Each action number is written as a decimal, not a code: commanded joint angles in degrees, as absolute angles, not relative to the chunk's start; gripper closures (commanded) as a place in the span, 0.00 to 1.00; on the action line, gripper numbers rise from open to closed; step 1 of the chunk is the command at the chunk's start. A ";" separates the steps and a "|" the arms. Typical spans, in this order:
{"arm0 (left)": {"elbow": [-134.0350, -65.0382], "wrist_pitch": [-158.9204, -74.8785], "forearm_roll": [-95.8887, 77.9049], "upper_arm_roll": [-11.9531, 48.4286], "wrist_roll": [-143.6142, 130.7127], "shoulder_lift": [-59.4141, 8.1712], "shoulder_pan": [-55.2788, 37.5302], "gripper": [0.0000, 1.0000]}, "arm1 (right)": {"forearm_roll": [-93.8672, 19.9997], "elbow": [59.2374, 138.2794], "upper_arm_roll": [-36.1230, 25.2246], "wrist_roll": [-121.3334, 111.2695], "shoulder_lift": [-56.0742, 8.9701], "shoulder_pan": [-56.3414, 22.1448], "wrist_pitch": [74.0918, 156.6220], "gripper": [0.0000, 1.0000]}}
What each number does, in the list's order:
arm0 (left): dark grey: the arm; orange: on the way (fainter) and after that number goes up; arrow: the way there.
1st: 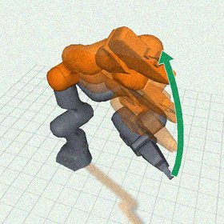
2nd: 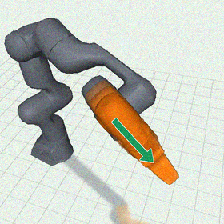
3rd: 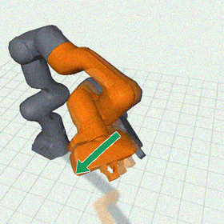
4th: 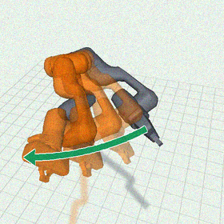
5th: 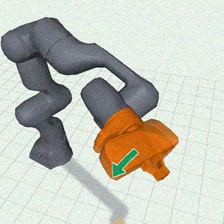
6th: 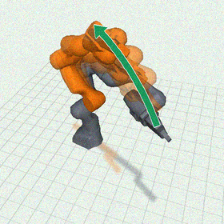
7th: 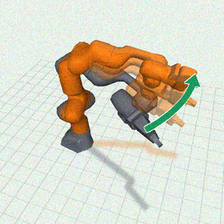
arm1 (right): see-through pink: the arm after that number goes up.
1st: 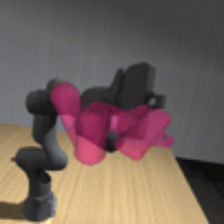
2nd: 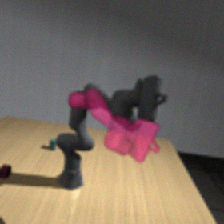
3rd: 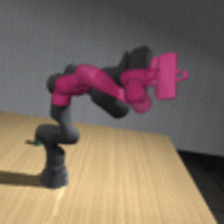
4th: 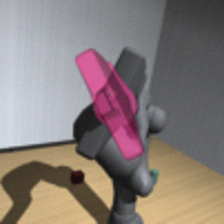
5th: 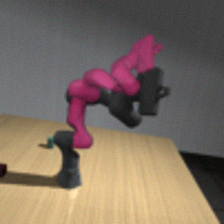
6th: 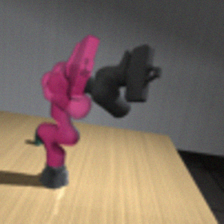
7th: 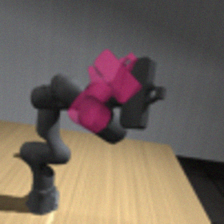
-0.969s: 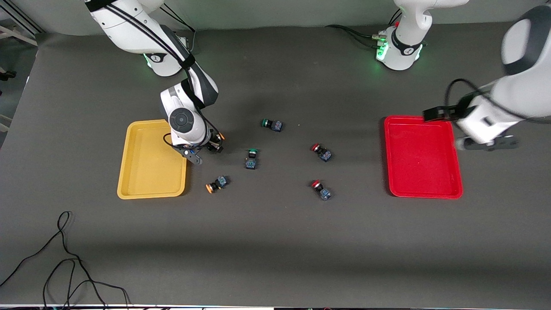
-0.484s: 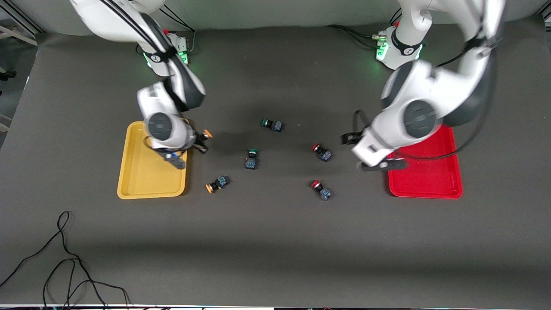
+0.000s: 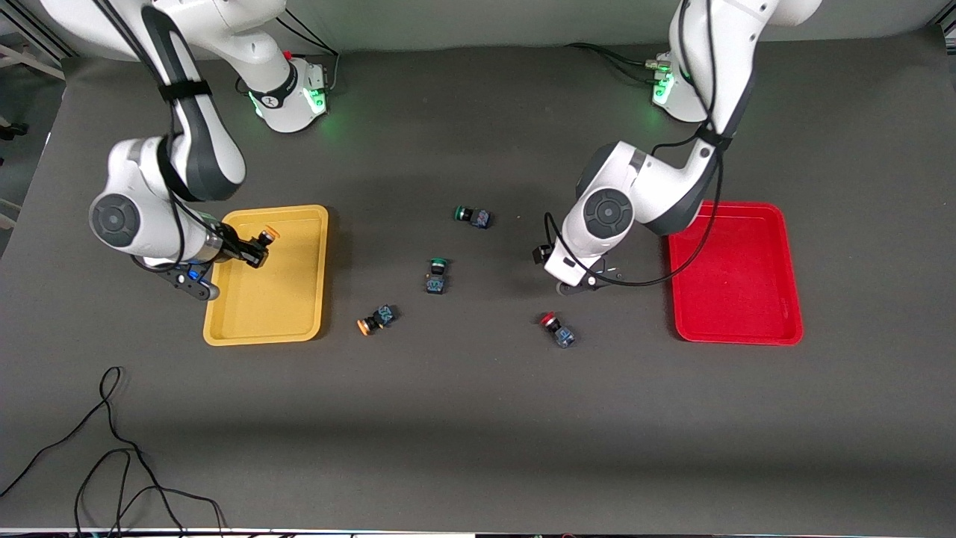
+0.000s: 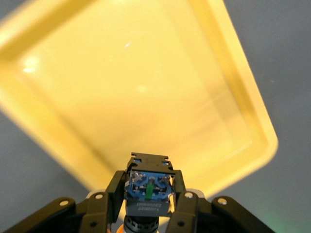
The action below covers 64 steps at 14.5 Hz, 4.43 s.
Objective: Place red and yellow buttons in trays
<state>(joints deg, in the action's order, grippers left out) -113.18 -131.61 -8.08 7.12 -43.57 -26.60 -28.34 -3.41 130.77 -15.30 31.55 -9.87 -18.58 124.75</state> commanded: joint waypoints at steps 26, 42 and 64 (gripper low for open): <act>-128.99 -124.50 1.32 4.31 -7.21 -14.42 3.07 1.00 | -10.99 90.44 -4.66 63.20 -43.51 -27.42 127.44 0.00; -82.82 -100.37 -9.93 5.19 -37.23 -35.65 -17.55 0.00 | -8.96 97.74 -5.36 62.14 -40.52 -26.81 130.52 0.61; -75.23 -104.91 -8.70 4.83 -45.90 -42.13 -20.23 1.00 | -9.84 107.76 -18.98 29.88 -26.19 -20.74 121.56 0.00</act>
<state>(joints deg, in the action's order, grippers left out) -74.43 -114.00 -9.37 5.21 -47.35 -48.67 -22.36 -9.31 107.17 -18.61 29.24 -28.27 -20.24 121.78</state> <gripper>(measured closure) 0.678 0.401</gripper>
